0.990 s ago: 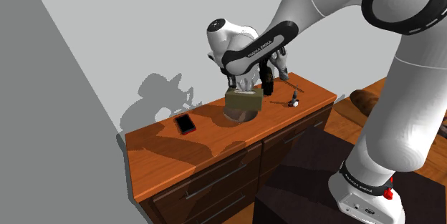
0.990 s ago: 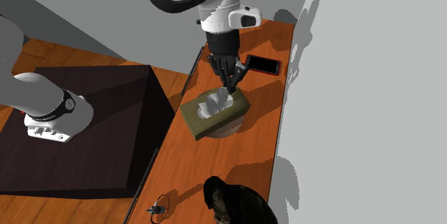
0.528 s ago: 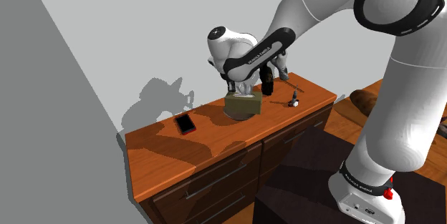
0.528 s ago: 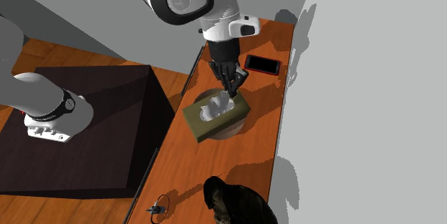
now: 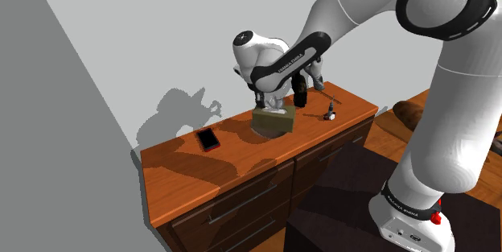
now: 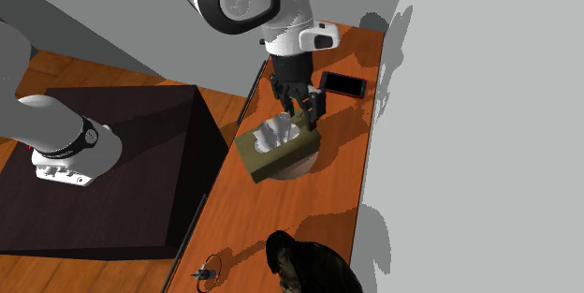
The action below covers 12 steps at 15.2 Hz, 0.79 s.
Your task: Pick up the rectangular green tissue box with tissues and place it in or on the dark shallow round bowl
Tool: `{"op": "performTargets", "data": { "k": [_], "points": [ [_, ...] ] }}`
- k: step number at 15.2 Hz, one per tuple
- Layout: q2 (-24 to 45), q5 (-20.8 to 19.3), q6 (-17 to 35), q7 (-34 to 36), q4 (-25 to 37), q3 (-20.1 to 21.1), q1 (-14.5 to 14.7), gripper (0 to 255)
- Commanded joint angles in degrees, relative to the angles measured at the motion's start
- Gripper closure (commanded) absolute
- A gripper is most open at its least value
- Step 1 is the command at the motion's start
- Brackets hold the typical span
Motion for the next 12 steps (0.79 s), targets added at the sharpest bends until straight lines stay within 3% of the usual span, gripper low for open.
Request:
{"op": "performTargets", "data": {
  "k": [1, 4, 8, 12],
  "points": [
    [0.1, 0.0, -0.1, 0.0, -0.1, 0.0, 0.0, 0],
    [0.0, -0.1, 0.2, 0.1, -0.4, 0.0, 0.0, 0],
    [-4.0, 2.2, -5.9, -1.2, 1.5, 1.3, 1.2, 0],
    [-4.0, 2.2, -5.9, -1.2, 1.5, 1.3, 1.2, 0]
  ]
}}
